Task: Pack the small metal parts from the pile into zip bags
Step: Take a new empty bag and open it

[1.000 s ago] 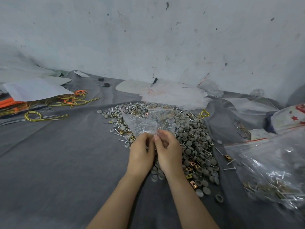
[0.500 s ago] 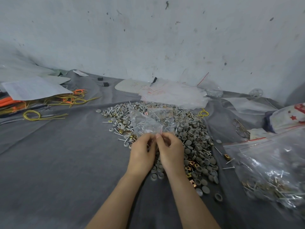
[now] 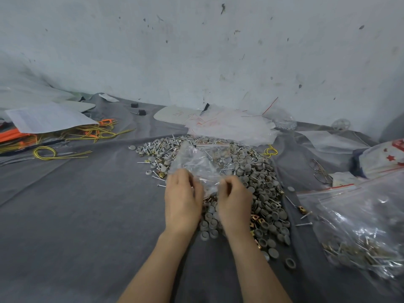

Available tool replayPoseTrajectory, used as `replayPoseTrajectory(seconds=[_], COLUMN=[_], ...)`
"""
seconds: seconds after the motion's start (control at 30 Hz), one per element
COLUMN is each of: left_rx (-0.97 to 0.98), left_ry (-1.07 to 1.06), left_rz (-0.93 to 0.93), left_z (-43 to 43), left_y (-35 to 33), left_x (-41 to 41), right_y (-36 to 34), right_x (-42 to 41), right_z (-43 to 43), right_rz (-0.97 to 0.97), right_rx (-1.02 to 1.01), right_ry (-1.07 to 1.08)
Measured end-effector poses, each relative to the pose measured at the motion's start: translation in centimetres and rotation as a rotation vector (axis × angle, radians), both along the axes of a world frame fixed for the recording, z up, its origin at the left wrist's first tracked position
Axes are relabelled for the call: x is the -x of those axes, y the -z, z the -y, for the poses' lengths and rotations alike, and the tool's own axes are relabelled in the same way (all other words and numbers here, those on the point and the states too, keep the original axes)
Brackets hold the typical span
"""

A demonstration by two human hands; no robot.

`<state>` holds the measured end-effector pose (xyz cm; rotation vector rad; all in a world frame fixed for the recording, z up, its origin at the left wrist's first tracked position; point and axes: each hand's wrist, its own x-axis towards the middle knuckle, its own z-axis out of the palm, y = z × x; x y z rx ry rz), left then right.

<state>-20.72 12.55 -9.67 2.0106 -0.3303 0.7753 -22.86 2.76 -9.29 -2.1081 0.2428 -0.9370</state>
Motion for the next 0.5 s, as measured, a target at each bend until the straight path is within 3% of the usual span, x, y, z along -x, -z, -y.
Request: replayPoseTrajectory(seconds=[0.23, 0.33, 0.43, 0.5], left_rx=[-0.045, -0.110, -0.174, -0.248], left_ry=[-0.047, -0.042, -0.005, 0.054], left_rz=[0.095, 0.174, 0.243, 0.309], left_z=[0.0, -0.2, -0.1, 0.1], left_y=[-0.5, -0.5, -1.0, -1.1], left_x=[0.5, 0.6, 0.9, 1.1], right_y=[-0.7, -1.1, -1.4, -1.8], right_x=[0.4, 0.6, 0.6, 0.4], right_z=[-0.5, -1.3, -2.1, -2.0], right_rz=[0.123, 0.203, 0.084, 0.045], right_rx=[-0.089, -0.181, -0.296, -0.477], right_ry=[-0.020, -0.214, -0.483, -0.627])
